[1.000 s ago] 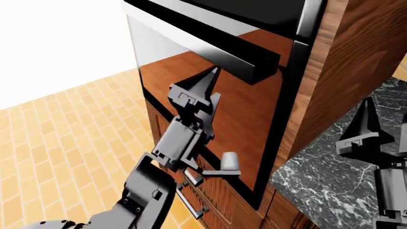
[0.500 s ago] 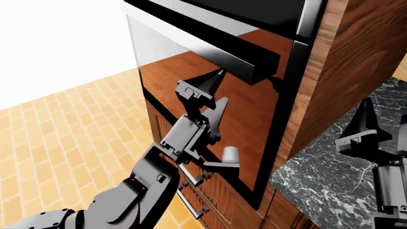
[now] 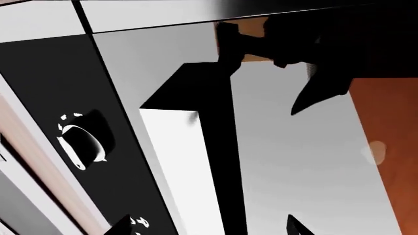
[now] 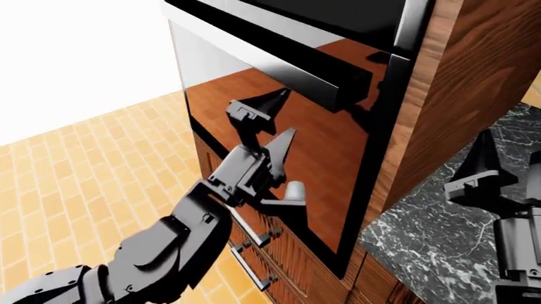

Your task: Open the oven door

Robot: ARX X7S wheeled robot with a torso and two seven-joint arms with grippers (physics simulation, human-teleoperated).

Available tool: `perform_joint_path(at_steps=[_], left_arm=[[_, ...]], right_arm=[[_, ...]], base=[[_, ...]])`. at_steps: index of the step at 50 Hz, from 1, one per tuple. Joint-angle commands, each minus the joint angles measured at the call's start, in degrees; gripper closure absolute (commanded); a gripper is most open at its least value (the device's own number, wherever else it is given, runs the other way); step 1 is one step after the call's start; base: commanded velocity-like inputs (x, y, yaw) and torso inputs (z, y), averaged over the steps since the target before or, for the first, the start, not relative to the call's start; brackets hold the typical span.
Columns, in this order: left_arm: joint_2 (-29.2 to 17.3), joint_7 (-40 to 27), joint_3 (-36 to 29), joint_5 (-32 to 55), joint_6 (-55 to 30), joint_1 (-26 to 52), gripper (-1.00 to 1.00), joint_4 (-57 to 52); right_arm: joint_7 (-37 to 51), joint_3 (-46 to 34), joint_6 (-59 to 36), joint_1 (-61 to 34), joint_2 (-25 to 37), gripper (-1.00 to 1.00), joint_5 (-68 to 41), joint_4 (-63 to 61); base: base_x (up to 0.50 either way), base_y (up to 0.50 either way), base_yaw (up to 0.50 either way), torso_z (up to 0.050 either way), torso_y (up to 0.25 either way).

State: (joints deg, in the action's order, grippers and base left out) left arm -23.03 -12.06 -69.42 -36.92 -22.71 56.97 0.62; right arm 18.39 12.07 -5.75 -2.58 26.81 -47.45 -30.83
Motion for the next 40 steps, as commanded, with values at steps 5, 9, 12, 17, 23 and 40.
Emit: perform_joint_path(at_steps=[5, 9, 12, 17, 23, 40], left_arm=[[1.8, 1.1, -1.7, 0.1, 2.4, 2.2, -1.00, 4.5], [2.3, 1.6, -2.5, -1.2, 1.8, 2.6, -1.00, 4.4], [2.5, 1.9, -2.9, -2.0, 1.4, 2.9, -1.00, 4.2], [3.0, 2.4, -3.2, -2.7, 1.1, 3.6, -1.00, 4.3], [2.8, 2.2, -3.1, -2.3, 2.3, 4.6, -1.00, 5.6], [3.8, -0.6, -2.4, 2.6, 11.2, 7.8, -1.00, 15.3]], right_arm=[[-0.3, -0.6, -0.1, -0.5, -0.1, -1.00, 0.1, 1.3], [-0.4, -0.7, -0.2, -0.4, 0.0, -1.00, -0.2, 1.2], [-0.4, -0.7, -0.2, -0.4, 0.0, -1.00, -0.3, 1.3], [-0.4, -0.9, -0.2, -0.4, 0.0, -1.00, -0.3, 1.4], [-0.4, -0.9, -0.2, -0.5, 0.1, -1.00, -0.5, 1.5], [-0.4, -0.9, -0.1, -0.7, 0.3, -1.00, -0.2, 2.5]], base=[[0.00, 0.00, 0.00, 0.000, 0.000], [0.00, 0.00, 0.00, 0.000, 0.000], [0.00, 0.00, 0.00, 0.000, 0.000], [0.00, 0.00, 0.00, 0.000, 0.000], [0.00, 0.00, 0.00, 0.000, 0.000], [0.00, 0.00, 0.00, 0.000, 0.000]])
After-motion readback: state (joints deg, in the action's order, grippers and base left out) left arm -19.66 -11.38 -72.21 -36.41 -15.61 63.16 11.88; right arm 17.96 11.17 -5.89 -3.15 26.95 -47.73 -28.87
